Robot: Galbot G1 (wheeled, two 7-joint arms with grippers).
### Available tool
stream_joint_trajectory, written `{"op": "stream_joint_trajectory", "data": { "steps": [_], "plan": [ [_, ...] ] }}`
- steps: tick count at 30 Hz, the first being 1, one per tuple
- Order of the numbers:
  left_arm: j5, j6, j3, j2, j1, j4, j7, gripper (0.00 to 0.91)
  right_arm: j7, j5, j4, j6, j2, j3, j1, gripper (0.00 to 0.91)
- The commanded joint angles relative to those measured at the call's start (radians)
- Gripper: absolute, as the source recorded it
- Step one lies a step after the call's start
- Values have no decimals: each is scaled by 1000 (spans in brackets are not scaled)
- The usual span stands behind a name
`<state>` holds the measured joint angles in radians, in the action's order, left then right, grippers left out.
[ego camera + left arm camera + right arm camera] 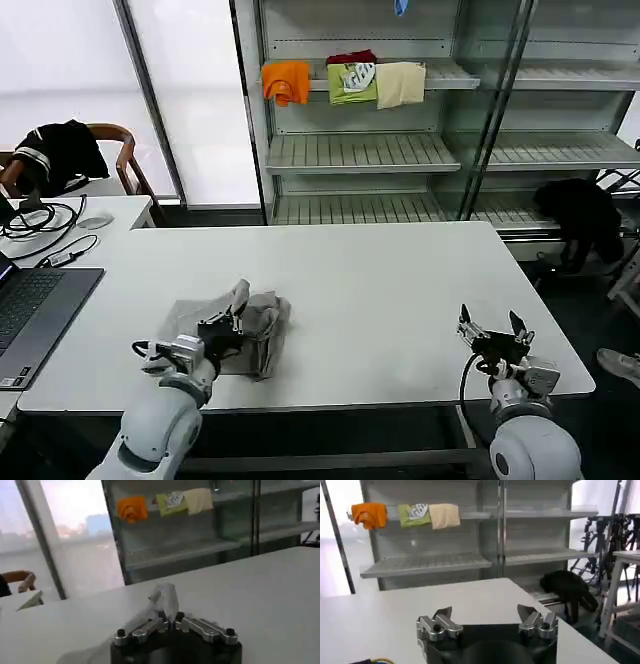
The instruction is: Fold and organize the clothes.
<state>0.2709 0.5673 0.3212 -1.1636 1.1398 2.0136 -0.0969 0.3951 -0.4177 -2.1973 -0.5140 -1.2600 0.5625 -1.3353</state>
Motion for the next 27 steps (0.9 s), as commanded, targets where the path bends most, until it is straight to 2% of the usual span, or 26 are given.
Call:
{"op": "stream_joint_trajectory", "data": {
  "steps": [1, 13, 14, 15, 16, 21, 27],
  "plan": [
    [-12, 8, -82, -17, -35, -40, -4, 10, -1, 10, 1, 3, -4, -1, -13, 907],
    [-17, 9, -97, -32, -18, -46, -1, 40, -4, 31, 5, 13, -16, -20, -25, 907],
    [-17, 9, -98, -36, -21, -46, -1, 181, -5, 34, 4, 13, -18, -21, -26, 907],
    [-19, 9, -99, -40, -23, -46, -3, 856, -7, 35, 2, 15, -18, -24, -28, 907],
    [-18, 9, -101, -45, -26, -47, -9, 907, -8, 37, 2, 16, -19, -25, -31, 907],
    [8, 3, -112, -63, -43, -59, -32, 907, -9, 41, 5, 21, -15, -24, -34, 907],
    [271, -4, -131, -88, -48, -9, -71, 907, -7, 42, 11, 20, -14, -21, -21, 907]
  ]
}}
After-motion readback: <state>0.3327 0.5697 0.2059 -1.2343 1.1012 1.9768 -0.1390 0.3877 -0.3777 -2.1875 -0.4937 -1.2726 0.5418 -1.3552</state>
